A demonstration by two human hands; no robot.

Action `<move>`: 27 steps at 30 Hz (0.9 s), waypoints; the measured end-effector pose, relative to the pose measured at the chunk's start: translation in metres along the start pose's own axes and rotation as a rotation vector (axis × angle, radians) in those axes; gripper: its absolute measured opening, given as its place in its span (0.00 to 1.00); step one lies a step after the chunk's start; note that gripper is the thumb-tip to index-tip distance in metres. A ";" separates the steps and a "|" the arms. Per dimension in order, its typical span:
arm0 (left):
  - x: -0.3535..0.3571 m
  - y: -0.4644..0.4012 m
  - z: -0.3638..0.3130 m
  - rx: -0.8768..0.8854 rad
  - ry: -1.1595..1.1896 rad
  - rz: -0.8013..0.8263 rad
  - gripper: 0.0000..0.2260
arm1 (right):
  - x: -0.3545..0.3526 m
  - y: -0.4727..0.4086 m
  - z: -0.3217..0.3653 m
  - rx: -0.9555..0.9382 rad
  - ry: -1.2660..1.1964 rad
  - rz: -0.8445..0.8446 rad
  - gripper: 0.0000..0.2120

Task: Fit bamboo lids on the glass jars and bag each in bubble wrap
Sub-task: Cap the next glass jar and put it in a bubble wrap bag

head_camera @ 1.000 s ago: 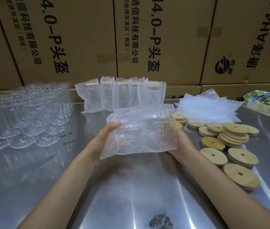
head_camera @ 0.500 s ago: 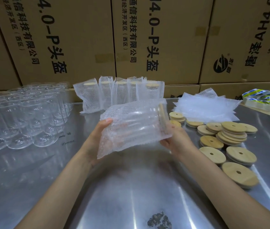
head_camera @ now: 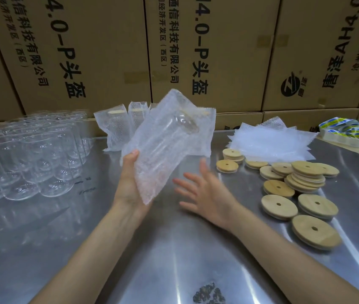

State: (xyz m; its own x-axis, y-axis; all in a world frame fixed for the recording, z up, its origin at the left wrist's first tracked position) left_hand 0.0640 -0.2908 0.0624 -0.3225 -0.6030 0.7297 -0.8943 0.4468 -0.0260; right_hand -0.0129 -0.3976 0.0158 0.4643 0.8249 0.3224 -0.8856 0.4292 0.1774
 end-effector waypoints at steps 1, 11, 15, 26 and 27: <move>-0.001 0.002 0.006 0.007 -0.053 -0.037 0.20 | 0.013 0.005 -0.005 -0.020 0.078 0.067 0.45; 0.003 0.018 0.043 0.141 -0.337 -0.007 0.34 | 0.005 0.008 0.024 -0.133 -0.396 -0.022 0.28; 0.010 0.025 0.052 0.105 -0.389 0.073 0.32 | -0.015 0.006 0.044 -0.214 -0.488 -0.075 0.24; 0.020 0.033 0.051 0.049 -0.597 0.344 0.32 | -0.021 0.021 0.070 -0.599 -0.051 -0.261 0.36; 0.022 0.035 0.047 0.046 -0.595 0.378 0.29 | -0.015 0.024 0.069 -0.629 0.025 -0.235 0.38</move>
State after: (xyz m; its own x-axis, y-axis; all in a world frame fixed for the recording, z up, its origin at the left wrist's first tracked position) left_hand 0.0112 -0.3202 0.0456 -0.7169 -0.6767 0.1676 -0.6953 0.6765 -0.2426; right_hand -0.0404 -0.4250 0.0797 0.6518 0.6883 0.3185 -0.6005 0.7249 -0.3375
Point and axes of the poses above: each hand's wrist, its own y-axis away from the middle knuckle, its own x-axis out of the palm, z = x × y, the point moved 8 cm from there along -y, towards the middle knuckle, and after that the axes turned 15 degrees about -z, right-handed, at the moved point
